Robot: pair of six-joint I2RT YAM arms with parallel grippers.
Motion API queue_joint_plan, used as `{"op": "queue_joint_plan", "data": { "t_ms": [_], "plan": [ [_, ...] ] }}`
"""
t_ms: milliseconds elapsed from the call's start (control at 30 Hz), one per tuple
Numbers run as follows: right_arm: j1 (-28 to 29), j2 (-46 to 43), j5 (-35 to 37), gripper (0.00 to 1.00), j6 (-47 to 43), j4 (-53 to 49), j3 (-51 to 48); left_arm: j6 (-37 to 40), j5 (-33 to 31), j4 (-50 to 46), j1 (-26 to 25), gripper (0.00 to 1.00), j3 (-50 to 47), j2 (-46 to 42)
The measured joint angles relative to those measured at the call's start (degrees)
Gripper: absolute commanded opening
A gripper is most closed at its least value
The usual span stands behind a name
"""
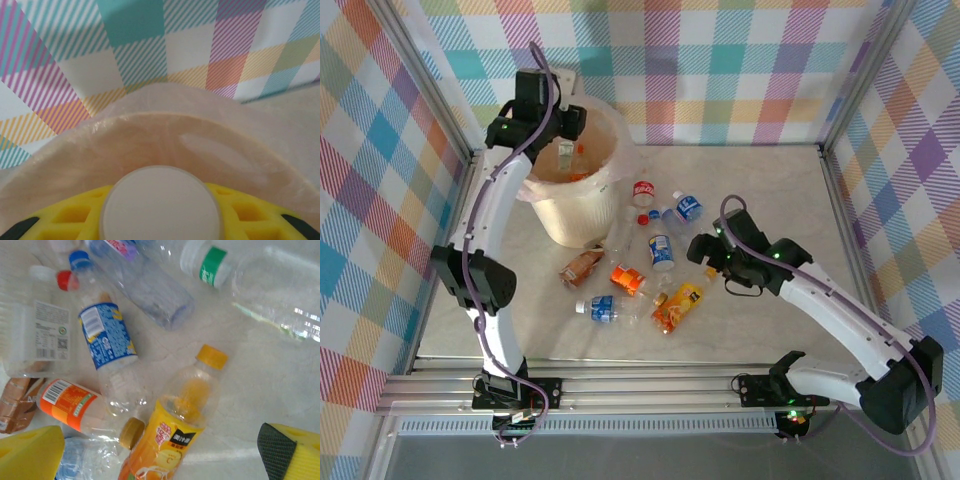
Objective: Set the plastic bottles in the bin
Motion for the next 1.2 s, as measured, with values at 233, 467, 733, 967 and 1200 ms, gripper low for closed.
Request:
{"op": "queue_joint_plan", "data": {
  "t_ms": [233,467,733,967,1200],
  "plan": [
    [0.0,0.6,-3.9,1.00,3.7,0.3,-4.0,1.0,-0.5,-0.4,0.0,0.06,-0.7,2.3],
    [0.1,1.3,-6.0,1.00,6.6,1.4,-5.6,1.0,-0.5,-0.4,0.0,0.10,-3.5,3.4],
    [2.5,6.3,-8.5,1.00,9.9,3.0,-6.3,1.0,-1.0,-0.2,0.0,0.17,-6.9,5.6],
    [4.0,8.9,-10.5,1.00,12.7,5.3,-8.1,1.0,-1.6,0.0,0.0,0.28,-7.5,7.1],
    [5.0,12.1,-12.3,1.00,14.2,7.3,-8.9,0.9,-2.4,0.0,0.0,0.44,-7.5,7.3]
  ]
}}
